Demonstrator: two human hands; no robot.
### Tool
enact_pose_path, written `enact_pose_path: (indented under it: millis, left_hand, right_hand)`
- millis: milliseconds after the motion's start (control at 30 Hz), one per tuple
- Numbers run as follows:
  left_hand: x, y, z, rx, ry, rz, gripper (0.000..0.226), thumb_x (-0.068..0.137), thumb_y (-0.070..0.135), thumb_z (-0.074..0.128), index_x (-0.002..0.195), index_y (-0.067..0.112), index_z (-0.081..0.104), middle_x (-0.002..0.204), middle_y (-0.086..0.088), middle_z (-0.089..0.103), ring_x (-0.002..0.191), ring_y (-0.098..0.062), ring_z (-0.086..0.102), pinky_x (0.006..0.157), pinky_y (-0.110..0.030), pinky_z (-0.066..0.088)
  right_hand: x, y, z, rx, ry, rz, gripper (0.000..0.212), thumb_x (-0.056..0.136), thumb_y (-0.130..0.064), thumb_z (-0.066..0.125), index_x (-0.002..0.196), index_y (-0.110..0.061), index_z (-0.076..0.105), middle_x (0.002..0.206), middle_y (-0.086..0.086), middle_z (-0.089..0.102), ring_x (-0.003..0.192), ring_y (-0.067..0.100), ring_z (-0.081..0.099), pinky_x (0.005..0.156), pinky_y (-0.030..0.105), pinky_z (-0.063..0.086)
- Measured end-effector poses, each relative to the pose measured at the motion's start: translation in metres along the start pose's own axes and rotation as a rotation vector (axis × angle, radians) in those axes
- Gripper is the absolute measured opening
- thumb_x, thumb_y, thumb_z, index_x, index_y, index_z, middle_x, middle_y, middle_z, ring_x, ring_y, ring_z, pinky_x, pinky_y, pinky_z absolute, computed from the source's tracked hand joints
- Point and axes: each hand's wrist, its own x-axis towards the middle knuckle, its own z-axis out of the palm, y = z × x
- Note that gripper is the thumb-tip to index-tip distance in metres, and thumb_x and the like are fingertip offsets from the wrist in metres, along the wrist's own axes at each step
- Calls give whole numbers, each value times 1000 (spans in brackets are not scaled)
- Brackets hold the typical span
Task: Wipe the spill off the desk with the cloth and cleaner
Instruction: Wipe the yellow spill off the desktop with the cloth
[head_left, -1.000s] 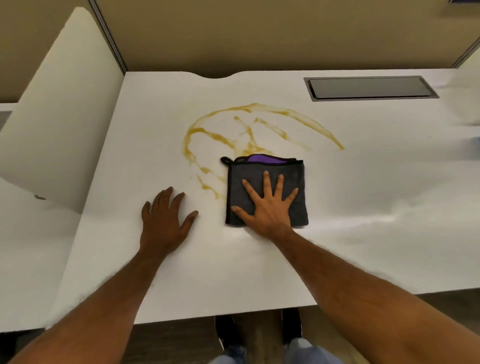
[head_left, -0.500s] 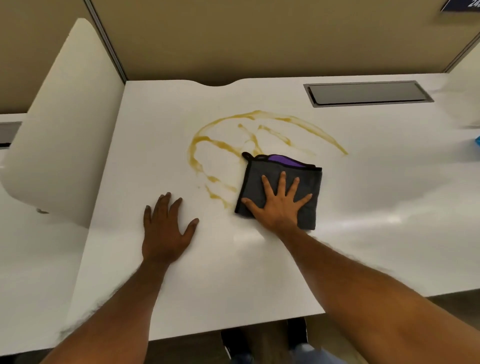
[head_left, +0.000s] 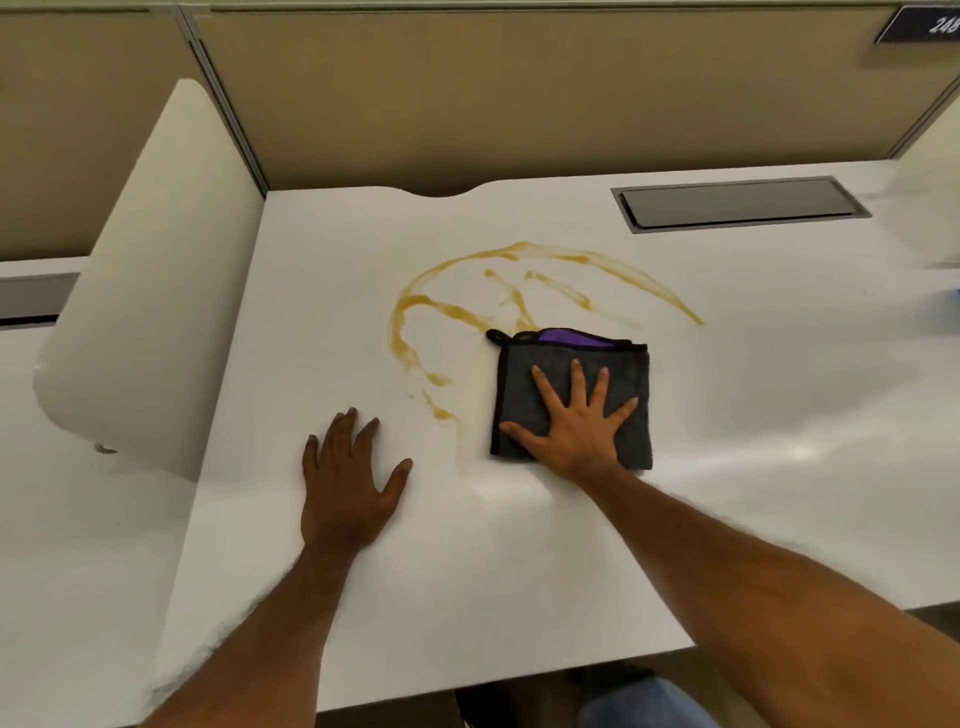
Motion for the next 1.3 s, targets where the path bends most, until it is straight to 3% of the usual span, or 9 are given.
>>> enact_pose_path:
  millis: [100, 200, 333, 500, 667, 767, 933, 1133, 1300]
  left_hand:
    - [0, 1, -1, -15, 11, -2, 72, 87, 65, 37, 143, 20, 41, 156, -6, 31, 148, -20, 22, 120, -48, 13]
    - [2, 1, -1, -15, 7, -4, 73, 87, 67, 35, 143, 21, 41, 156, -5, 32, 147, -20, 24, 120, -47, 14]
    - [1, 1, -4, -20, -15, -4, 77, 87, 72, 24, 145, 23, 39, 157, -4, 30, 147, -19, 23, 121, -46, 14]
    - [0, 3, -5, -27, -3, -11, 74, 87, 69, 31, 143, 21, 41, 156, -3, 32, 147, -18, 25, 120, -47, 15]
    - [2, 4, -4, -39, 16, -10, 72, 86, 66, 38, 141, 21, 43, 155, -3, 34, 146, -18, 26, 119, -47, 16]
    - [3, 3, -4, -41, 24, -12, 69, 86, 63, 41, 142, 22, 44, 155, -3, 34, 146, -19, 26, 119, -46, 16]
    - [3, 4, -6, -50, 14, -5, 67, 87, 58, 41, 143, 22, 44, 155, -3, 34, 146, -19, 25, 120, -44, 14]
    - [2, 2, -5, -34, -3, -15, 67, 87, 59, 43, 143, 22, 42, 157, -2, 31, 148, -16, 21, 121, -45, 11]
    - [3, 2, -4, -63, 14, -31, 70, 87, 57, 44, 146, 21, 36, 156, -2, 32, 148, -17, 22, 120, -46, 14]
  right_hand:
    - [17, -40, 0, 8, -16, -35, 93, 65, -96, 19, 145, -56, -7, 162, 12, -17, 142, 49, -23, 99, 79, -14]
    - [9, -64, 9, -34, -34, -196, 88, 68, -93, 15, 146, -56, -4, 161, 13, -20, 141, 48, -27, 99, 78, -16]
    - [-11, -34, 14, -61, -13, -325, 80, 73, -90, 12, 144, -59, -3, 163, 3, -18, 144, 38, -26, 102, 76, -14]
    - [11, 7, -1, -67, -17, -203, 84, 71, -91, 16, 146, -56, 3, 163, 1, -14, 146, 35, -23, 104, 76, -13]
    - [37, -42, -8, -11, -49, -82, 91, 66, -91, 27, 146, -52, 8, 162, 15, -14, 142, 49, -23, 100, 79, -13]
    - [26, -86, 5, -43, -46, -235, 87, 70, -90, 21, 145, -54, -4, 160, 18, -19, 139, 52, -27, 98, 79, -14]
    - [12, -85, 16, -80, -18, -413, 78, 77, -87, 18, 146, -56, -1, 163, 10, -16, 143, 43, -25, 102, 76, -13]
    - [52, -26, -1, -86, 20, -197, 82, 71, -86, 13, 147, -54, 5, 164, 5, -9, 147, 39, -18, 105, 76, -8]
    - [61, -78, 2, -52, 18, -65, 93, 67, -93, 12, 149, -49, 2, 161, 19, -12, 142, 52, -19, 100, 80, -10]
